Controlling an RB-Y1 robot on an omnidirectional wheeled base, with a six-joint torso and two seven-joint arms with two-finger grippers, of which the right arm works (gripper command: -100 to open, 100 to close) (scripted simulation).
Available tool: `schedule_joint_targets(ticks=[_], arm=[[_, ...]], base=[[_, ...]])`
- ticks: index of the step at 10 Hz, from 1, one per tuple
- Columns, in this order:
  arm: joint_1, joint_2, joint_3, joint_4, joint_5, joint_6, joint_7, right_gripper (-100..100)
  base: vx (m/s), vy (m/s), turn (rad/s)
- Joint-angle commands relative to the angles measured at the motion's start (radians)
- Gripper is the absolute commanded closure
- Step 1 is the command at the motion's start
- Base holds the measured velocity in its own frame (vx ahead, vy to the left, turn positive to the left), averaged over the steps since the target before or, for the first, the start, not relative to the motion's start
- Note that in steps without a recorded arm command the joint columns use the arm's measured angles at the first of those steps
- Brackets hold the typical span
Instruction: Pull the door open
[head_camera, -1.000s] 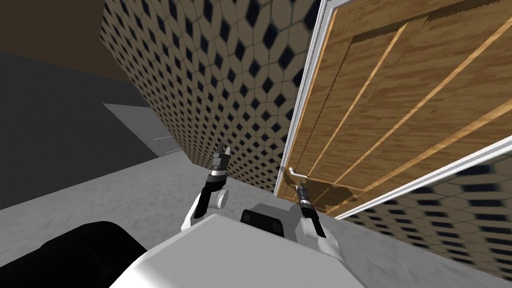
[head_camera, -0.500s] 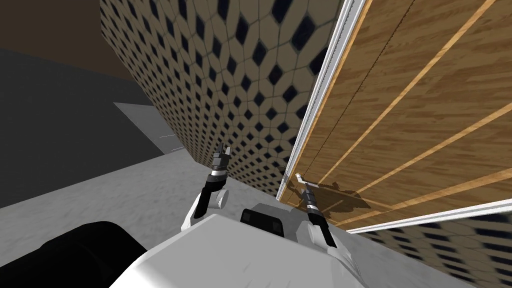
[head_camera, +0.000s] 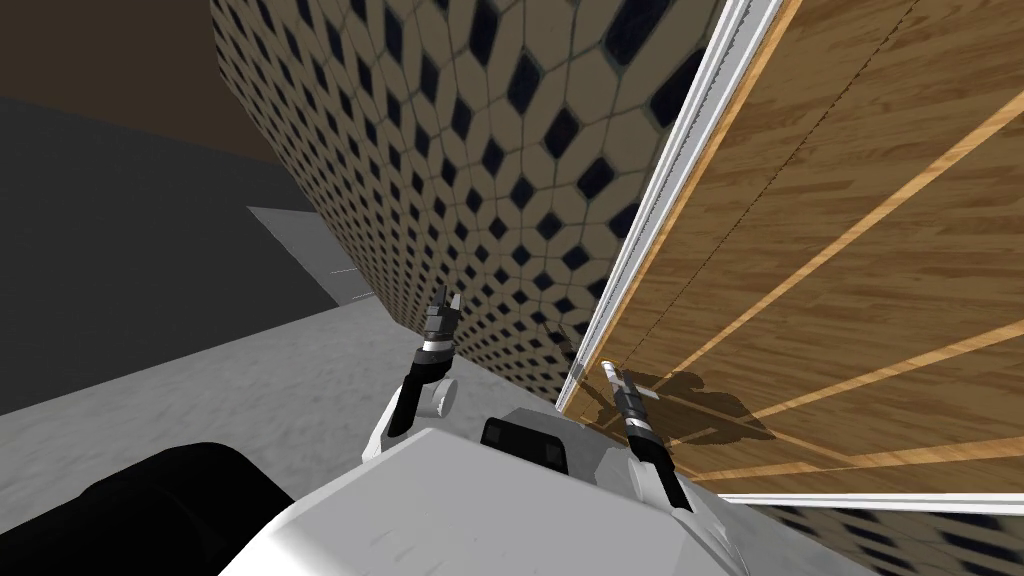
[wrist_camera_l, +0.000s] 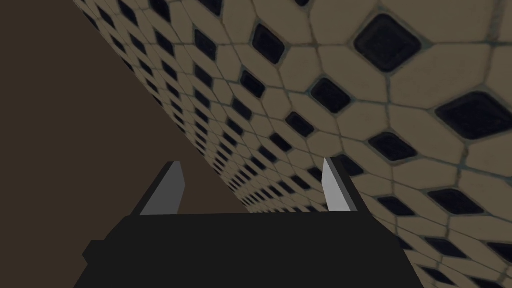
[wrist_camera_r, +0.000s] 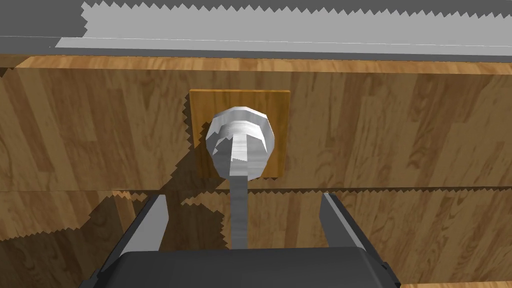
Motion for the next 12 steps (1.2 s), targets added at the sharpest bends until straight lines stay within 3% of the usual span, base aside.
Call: schedule_joint_targets(ticks=[1,6,12], arm=[[0.000,0.002,0.001,-0.003,0.001,0.005,0.004,100],[0.000,0.002,0.001,-0.003,0.001,0.005,0.004,100],[-0.007,-0.011,0.018,0.015,-0.023,-0.002,0.002,100]], base=[[-0.018,0.003,-0.035],[-0.014,0.002,0.000],[-0.187,-0.057,0.183]])
